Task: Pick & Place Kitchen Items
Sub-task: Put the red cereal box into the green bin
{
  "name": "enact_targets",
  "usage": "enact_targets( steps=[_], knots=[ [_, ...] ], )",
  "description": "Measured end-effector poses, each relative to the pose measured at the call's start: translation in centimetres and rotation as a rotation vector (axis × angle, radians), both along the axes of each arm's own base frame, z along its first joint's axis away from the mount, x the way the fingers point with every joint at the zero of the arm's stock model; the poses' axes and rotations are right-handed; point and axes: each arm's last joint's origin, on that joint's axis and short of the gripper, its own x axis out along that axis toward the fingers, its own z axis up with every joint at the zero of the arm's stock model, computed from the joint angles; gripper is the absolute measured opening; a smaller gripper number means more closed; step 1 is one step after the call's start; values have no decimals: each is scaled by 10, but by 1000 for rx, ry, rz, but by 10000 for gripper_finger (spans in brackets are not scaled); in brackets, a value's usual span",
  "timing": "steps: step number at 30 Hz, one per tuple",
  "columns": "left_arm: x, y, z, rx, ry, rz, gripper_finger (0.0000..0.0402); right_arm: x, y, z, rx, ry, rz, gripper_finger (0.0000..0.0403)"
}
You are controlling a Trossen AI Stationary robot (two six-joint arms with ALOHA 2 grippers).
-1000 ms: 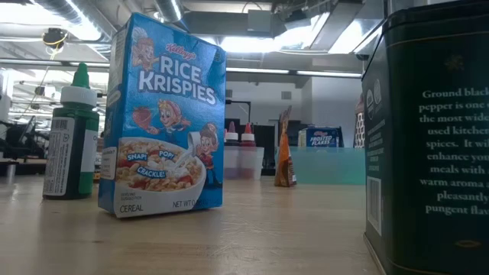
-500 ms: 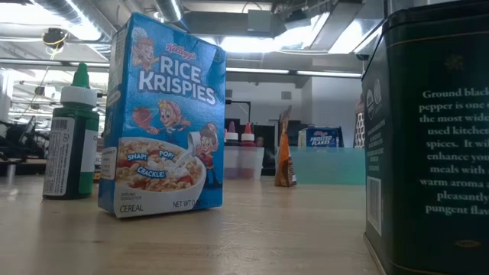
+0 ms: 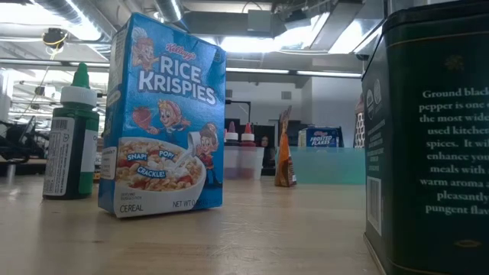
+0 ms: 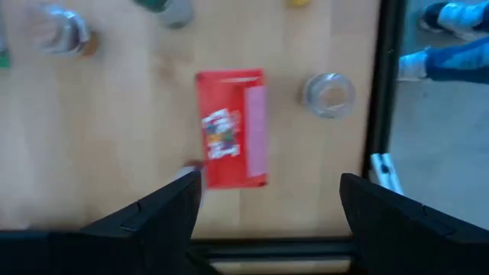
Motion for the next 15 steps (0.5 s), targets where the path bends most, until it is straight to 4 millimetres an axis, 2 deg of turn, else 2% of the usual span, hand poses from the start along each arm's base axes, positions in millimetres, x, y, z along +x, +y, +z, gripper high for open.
enact_targets(
  steps=[15],
  knots=[
    [3,1,0,49,-70,0,307,-2,4,1,6,-6,11,275]
  ],
)
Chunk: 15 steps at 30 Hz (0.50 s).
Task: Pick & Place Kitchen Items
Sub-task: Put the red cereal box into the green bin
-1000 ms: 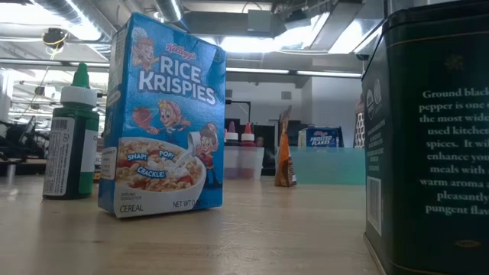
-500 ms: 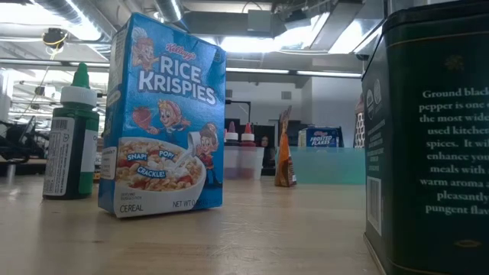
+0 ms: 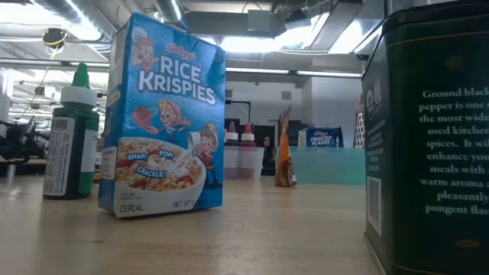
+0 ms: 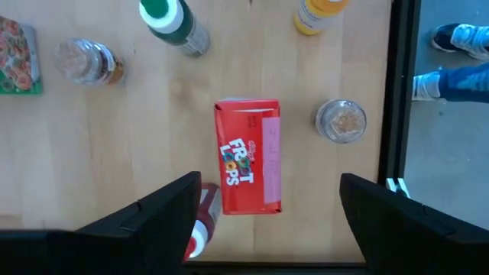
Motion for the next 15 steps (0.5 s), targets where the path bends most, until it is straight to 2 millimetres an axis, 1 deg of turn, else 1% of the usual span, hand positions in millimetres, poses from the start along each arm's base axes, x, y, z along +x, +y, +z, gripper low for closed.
enact_targets(
  steps=[6,11,15],
  knots=[
    [2,1,-1,-15,16,5,307,1,-2,0,-22,-11,-23,275],
    [0,2,-12,0,51,1,307,1,-3,0,-49,-22,-43,275],
    [-1,3,-14,9,48,-10,307,3,-6,0,-50,-22,-52,275]
  ],
)
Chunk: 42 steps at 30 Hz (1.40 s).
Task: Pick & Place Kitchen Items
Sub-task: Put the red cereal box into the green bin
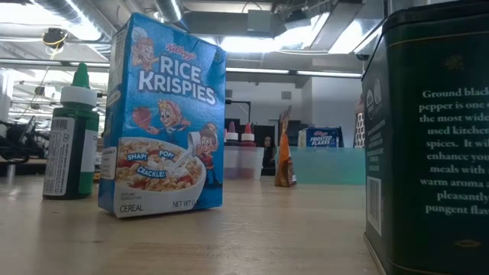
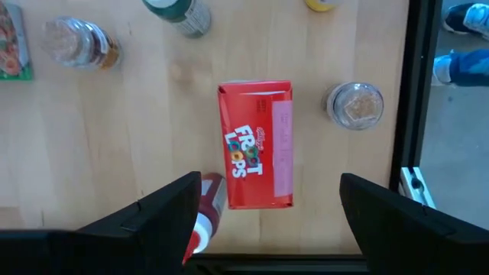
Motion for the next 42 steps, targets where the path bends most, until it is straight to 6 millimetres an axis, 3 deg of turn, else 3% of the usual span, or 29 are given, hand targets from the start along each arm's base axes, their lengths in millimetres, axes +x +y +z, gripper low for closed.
enact_targets(
  steps=[8,42],
  knots=[
    [0,1,-1,21,-27,22,307,4,-5,1,15,-12,-10,275],
    [-2,-1,-54,-50,-23,65,307,13,-21,1,39,5,-16,275]
  ],
)
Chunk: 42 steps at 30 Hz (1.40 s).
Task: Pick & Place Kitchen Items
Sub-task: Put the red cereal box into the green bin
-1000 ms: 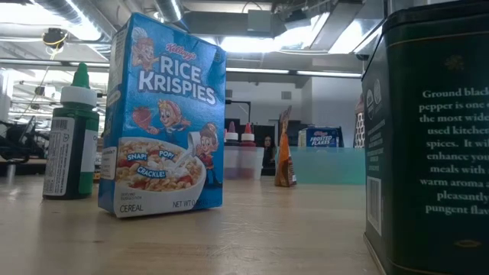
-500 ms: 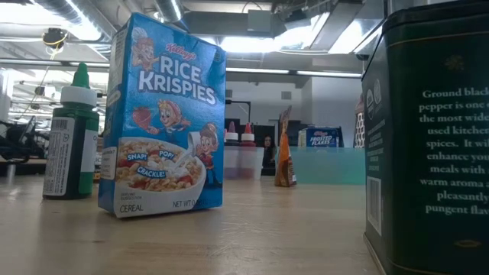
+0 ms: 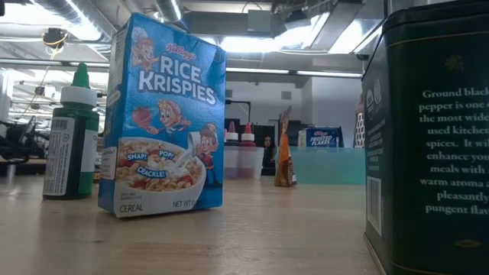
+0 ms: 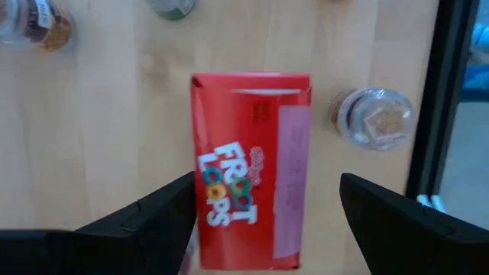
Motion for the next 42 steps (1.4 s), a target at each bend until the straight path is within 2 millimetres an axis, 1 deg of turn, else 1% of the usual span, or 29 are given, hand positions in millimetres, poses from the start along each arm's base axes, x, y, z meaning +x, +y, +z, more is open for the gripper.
enact_targets(
  steps=[4,14,32,42],
  knots=[
    [1,0,0,-3,-13,46,307,0,-1,0,3,0,-3,275],
    [1,5,0,98,-88,55,307,2,-4,0,26,8,-1,275],
    [0,4,0,63,-50,62,307,2,-3,0,27,9,2,275],
    [1,4,0,75,-65,60,305,2,-3,0,27,9,2,275]
  ],
)
